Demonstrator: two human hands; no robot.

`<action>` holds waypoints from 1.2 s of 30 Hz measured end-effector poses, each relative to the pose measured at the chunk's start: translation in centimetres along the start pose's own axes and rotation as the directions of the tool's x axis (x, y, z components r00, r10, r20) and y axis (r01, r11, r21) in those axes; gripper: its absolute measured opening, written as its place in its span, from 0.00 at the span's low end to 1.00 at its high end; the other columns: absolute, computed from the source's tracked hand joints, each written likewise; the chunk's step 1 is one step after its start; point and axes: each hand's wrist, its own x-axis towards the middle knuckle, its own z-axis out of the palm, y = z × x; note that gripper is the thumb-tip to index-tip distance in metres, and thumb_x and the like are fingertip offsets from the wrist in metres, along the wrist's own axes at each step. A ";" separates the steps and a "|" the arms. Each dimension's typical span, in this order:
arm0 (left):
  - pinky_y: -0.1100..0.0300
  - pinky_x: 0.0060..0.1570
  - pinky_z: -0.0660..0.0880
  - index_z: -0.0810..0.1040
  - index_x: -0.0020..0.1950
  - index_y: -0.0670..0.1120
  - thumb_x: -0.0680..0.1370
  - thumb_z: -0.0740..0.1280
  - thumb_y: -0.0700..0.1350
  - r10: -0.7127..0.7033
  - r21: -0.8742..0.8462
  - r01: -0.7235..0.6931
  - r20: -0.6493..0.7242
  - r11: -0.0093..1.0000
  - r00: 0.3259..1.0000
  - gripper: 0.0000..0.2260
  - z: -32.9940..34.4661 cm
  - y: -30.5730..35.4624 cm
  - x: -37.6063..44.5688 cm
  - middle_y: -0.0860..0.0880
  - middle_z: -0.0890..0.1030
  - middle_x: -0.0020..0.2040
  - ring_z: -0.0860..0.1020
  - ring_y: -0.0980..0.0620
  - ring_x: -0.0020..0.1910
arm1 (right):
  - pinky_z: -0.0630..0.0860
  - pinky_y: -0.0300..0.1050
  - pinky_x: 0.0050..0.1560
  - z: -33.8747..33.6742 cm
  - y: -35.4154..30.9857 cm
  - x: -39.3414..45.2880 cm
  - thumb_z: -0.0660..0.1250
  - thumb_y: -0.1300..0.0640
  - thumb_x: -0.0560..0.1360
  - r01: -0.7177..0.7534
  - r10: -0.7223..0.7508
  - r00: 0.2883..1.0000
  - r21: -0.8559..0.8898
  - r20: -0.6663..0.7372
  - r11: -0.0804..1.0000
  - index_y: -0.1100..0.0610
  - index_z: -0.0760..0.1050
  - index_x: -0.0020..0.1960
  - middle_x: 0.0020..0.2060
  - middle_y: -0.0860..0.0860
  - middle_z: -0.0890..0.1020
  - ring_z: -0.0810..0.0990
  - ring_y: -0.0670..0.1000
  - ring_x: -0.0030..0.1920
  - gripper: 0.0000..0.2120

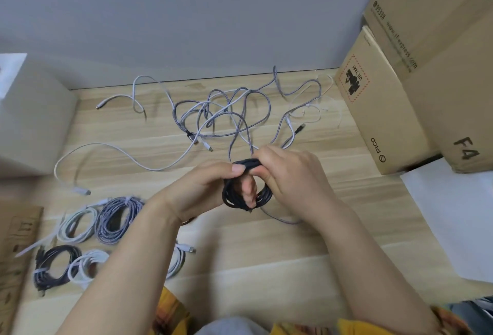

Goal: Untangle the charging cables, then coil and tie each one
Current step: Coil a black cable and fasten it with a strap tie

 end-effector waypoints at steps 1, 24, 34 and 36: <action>0.57 0.45 0.75 0.81 0.34 0.47 0.66 0.71 0.61 -0.004 0.029 0.005 -0.037 1.000 0.999 0.17 0.0 -0.2 0.3 0.48 0.77 0.32 0.79 0.47 0.39 | 0.63 0.37 0.26 0.2 0.8 0.1 0.56 0.49 0.75 0.024 -0.024 1.000 -0.001 0.010 1.000 0.56 0.72 0.40 0.30 0.49 0.77 0.74 0.55 0.25 0.13; 0.66 0.25 0.65 0.65 0.30 0.47 0.74 0.60 0.49 -0.002 -0.250 -0.162 -0.552 0.955 0.834 0.13 0.1 -1.7 6.7 0.54 0.58 0.22 0.61 0.54 0.22 | 0.81 0.53 0.31 8.6 23.2 3.9 0.61 0.56 0.74 -0.997 0.973 0.067 0.047 0.222 0.058 0.62 0.77 0.46 0.33 0.57 0.81 0.81 0.56 0.26 0.10; 0.67 0.29 0.67 0.65 0.33 0.46 0.74 0.59 0.52 0.023 -0.187 -0.149 -0.547 0.971 0.837 0.14 0.7 -1.7 4.8 0.54 0.60 0.24 0.64 0.53 0.26 | 0.80 0.60 0.41 9.9 25.5 -1.1 0.49 0.46 0.64 -0.960 0.989 0.147 0.245 0.019 0.138 0.50 0.68 0.43 0.38 0.58 0.82 0.82 0.62 0.37 0.14; 0.66 0.33 0.69 0.65 0.34 0.46 0.74 0.59 0.53 0.031 -0.157 -0.137 -0.542 0.978 0.840 0.14 1.0 -1.8 4.2 0.54 0.61 0.25 0.66 0.53 0.27 | 0.80 0.59 0.36 7.5 22.1 -0.7 0.51 0.48 0.66 -0.906 0.985 0.145 0.389 -0.088 0.168 0.45 0.62 0.37 0.33 0.55 0.79 0.81 0.61 0.34 0.02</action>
